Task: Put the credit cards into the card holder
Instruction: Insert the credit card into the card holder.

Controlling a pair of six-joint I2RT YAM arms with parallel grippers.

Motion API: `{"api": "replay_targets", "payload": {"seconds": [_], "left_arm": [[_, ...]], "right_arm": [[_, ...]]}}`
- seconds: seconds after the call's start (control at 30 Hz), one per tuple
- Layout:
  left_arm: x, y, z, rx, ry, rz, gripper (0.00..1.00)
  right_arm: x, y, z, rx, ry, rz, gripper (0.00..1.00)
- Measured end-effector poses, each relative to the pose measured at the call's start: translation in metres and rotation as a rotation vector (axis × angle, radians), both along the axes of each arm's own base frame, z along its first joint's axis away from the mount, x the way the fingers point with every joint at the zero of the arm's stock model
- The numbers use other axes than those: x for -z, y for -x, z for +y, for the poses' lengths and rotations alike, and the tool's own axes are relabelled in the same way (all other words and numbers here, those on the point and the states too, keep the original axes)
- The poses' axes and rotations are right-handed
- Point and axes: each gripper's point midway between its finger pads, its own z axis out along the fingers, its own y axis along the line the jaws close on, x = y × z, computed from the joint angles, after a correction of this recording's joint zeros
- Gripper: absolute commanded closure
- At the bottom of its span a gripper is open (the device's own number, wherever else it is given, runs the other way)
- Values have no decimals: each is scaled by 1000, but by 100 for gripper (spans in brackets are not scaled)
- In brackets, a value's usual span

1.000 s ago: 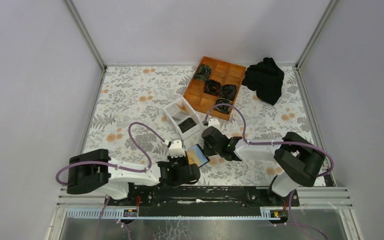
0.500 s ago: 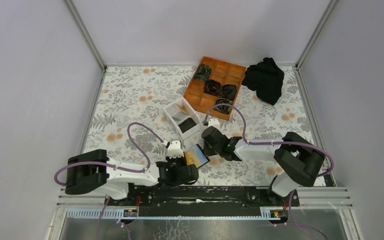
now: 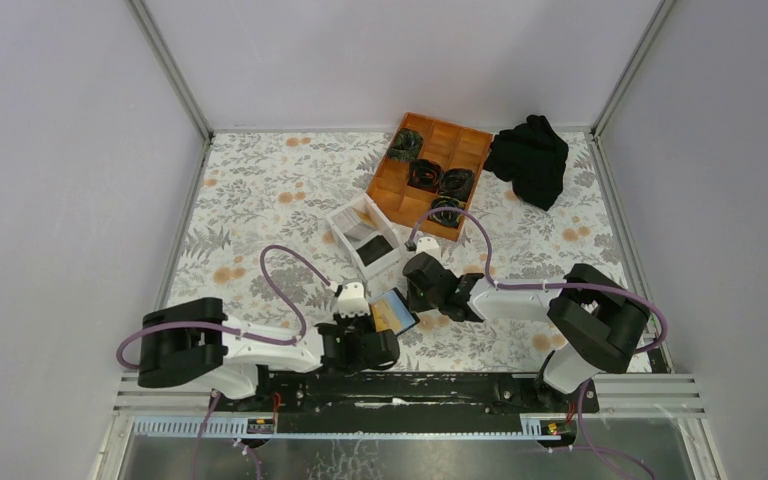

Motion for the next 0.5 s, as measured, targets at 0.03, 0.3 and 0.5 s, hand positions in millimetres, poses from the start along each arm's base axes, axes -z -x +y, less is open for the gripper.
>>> {"api": "replay_targets", "payload": {"seconds": [0.03, 0.3, 0.5], "left_arm": [[0, 0, -1, 0, 0, 0, 98], [0, -1, -6, 15, -4, -5, 98], [-2, -4, -18, 35, -22, -10, 98]], "right_arm": [[0, 0, 0, 0, 0, 0, 100], [0, 0, 0, 0, 0, 0, 100], [0, 0, 0, 0, 0, 0, 100]]}}
